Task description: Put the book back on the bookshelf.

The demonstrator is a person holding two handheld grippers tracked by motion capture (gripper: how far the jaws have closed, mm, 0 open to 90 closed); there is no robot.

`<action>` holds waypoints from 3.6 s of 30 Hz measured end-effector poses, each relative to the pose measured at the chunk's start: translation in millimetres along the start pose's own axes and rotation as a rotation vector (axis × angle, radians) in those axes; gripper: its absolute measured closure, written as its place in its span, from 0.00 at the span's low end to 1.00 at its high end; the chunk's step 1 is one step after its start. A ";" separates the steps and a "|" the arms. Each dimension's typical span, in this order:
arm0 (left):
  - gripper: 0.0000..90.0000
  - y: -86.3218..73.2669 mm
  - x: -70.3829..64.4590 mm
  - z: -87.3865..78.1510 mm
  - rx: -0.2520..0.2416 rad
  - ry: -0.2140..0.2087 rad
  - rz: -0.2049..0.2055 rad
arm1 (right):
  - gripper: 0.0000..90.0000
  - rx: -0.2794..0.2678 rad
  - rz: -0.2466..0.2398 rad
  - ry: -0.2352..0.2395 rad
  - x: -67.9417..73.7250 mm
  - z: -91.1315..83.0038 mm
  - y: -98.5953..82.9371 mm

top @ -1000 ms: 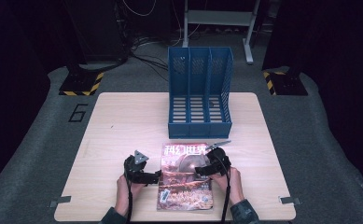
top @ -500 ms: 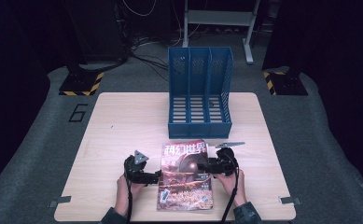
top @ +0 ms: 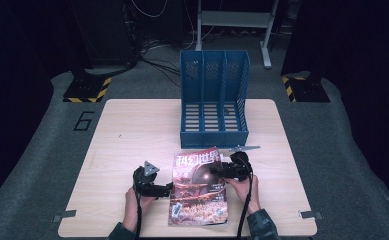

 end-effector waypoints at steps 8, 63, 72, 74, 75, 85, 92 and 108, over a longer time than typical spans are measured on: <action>0.02 0.2 0.2 0.2 -0.002 -0.003 0.003 | 0.59 0.056 -0.001 0.006 -6.7 27.4 9.2; 0.38 28.3 -30.5 21.2 0.061 -0.395 -0.128 | 1.00 -0.297 -0.190 0.039 40.4 -13.1 17.2; 0.65 28.6 -29.0 22.3 0.042 -0.313 -0.097 | 0.99 -0.191 -0.176 -0.050 30.8 9.2 12.4; 0.67 28.3 -29.6 21.8 0.044 -0.306 -0.068 | 0.98 -0.160 -0.157 -0.068 26.1 10.8 11.8; 0.68 28.3 -29.6 21.8 0.044 -0.306 -0.068 | 0.98 -0.160 -0.157 -0.068 26.1 10.8 11.8; 0.70 28.8 -30.0 20.0 0.040 -0.294 -0.020 | 0.77 0.010 -0.089 -0.165 11.1 -4.4 -16.3; 0.71 32.5 -29.7 15.6 0.045 -0.336 -0.059 | 0.75 0.052 -0.066 -0.160 6.9 -1.4 -30.9; 0.59 46.0 -30.9 24.8 0.106 -0.468 -0.073 | 0.82 0.006 -0.062 -0.158 5.7 1.3 -33.4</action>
Point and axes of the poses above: each handheld gripper's, and its own axes: z roughly forward along the jaws, y roughly out of its top, x roughly to its left, the point moved 4 cm from there along z, roughly forward along the jaws, and after that the axes turned 6 degrees about -z, right-handed, at the moved point
